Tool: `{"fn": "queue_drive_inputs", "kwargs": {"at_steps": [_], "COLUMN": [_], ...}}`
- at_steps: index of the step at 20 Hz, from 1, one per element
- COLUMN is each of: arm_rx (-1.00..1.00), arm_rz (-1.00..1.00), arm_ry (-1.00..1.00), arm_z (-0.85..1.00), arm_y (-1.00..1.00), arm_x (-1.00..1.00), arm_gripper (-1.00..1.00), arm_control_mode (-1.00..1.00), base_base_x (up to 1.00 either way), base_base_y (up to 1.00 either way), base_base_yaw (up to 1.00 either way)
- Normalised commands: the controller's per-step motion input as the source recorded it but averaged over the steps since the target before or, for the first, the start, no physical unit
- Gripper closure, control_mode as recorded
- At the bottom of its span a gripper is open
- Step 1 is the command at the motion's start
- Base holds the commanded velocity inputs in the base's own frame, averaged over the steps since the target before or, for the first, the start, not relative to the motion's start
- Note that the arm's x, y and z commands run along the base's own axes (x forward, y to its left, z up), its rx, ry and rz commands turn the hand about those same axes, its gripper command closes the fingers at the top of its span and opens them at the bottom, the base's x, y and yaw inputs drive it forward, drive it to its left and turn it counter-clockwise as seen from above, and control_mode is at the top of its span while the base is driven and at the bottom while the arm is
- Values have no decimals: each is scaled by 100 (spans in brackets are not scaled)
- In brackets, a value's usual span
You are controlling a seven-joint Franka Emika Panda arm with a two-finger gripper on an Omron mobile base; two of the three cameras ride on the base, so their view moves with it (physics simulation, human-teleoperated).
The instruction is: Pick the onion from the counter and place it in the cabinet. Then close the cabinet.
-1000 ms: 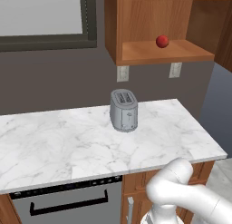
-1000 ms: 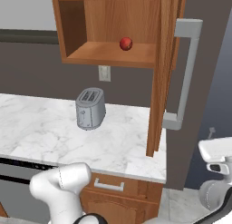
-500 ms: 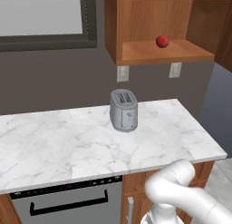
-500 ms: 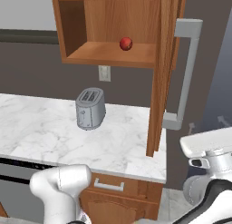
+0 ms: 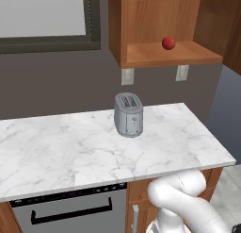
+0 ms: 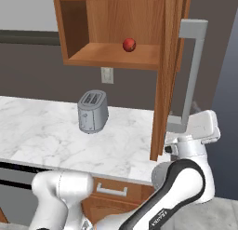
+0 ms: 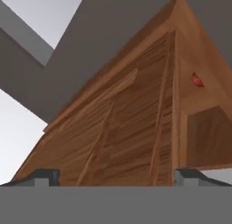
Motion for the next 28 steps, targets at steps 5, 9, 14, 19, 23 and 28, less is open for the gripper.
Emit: {"fn": "queue_drive_inputs", "kwargs": {"at_steps": [5, 9, 14, 19, 23, 28], "arm_rx": [-9, -13, -11, -10, -11, -6], "arm_rz": [-27, -31, -39, -45, -50, -43], "arm_ry": [3, 16, 34, 54, 74, 63], "arm_z": [49, 37, 45, 41, 29, 30], "arm_y": [94, 96, 70, 61, 35, 17], "arm_x": [28, 21, 18, 26, 29, 51], "arm_gripper": [-100, -100, -100, -100, -100, -100], "arm_control_mode": [-100, -100, -100, -100, -100, -100], "base_base_x": [0, 0, 0, 0, 0, 0], "base_base_y": [0, 0, 0, 0, 0, 0], "base_base_yaw": [0, 0, 0, 0, 0, 0]}}
